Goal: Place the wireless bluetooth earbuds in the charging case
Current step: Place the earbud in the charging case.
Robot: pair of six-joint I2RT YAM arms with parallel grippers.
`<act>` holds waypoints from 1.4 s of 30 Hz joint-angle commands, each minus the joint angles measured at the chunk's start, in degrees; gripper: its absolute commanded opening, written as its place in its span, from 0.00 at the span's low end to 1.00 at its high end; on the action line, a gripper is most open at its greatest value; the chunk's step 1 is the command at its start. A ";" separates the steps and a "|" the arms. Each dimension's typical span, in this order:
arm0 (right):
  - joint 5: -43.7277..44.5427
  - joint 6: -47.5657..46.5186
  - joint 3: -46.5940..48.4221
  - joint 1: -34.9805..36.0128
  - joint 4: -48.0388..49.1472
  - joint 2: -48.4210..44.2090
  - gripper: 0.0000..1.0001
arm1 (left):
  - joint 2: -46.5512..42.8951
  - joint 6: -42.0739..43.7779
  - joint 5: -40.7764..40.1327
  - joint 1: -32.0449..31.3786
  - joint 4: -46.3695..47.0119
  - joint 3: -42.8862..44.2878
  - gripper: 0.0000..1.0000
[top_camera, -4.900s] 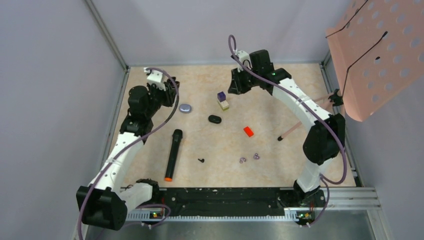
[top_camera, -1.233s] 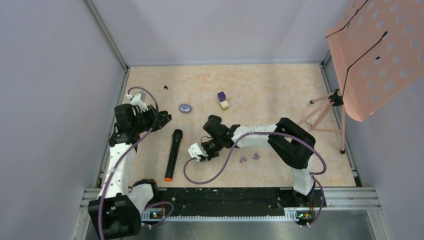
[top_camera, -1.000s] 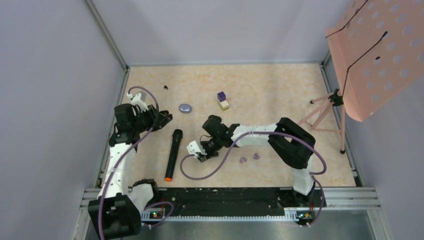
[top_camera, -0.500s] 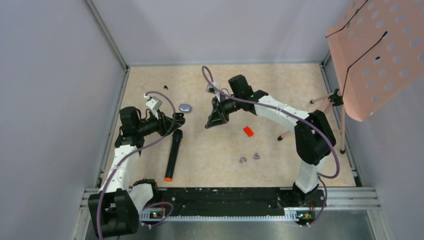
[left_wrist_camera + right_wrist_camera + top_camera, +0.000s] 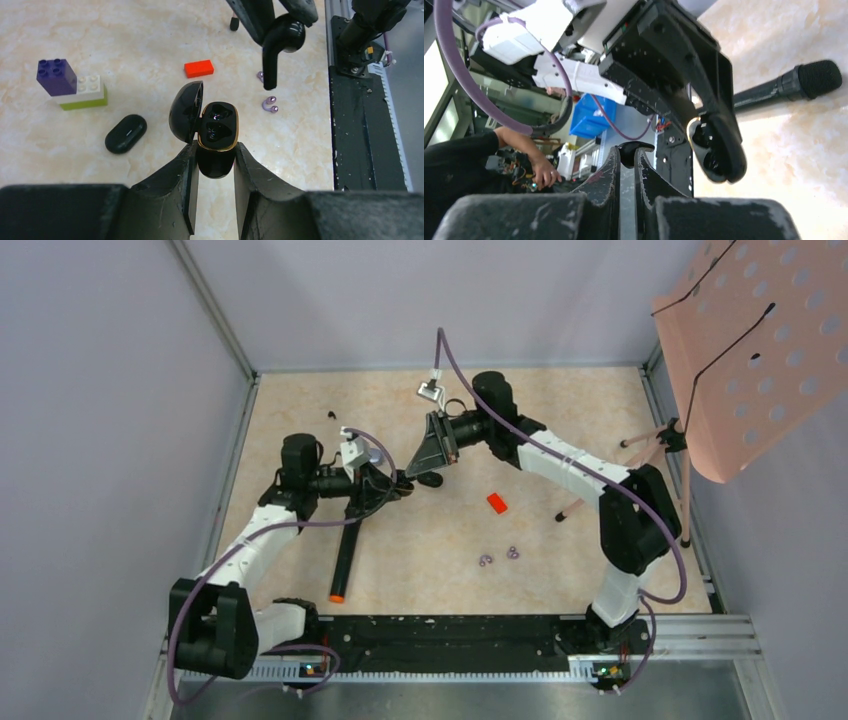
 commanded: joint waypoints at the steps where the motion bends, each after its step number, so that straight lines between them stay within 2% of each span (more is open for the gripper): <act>1: 1.89 8.79 1.21 -1.06 10.21 -3.86 0.00 | -0.42 -7.22 2.83 -1.04 10.64 1.39 0.00; 15: 6.62 7.67 0.09 -1.29 9.72 -4.67 0.00 | -3.37 -21.37 0.54 -2.01 20.71 0.52 0.00; 42: 7.45 11.18 -0.49 -0.99 16.33 -3.52 0.00 | -4.49 -24.70 -1.25 -2.93 20.75 1.53 0.00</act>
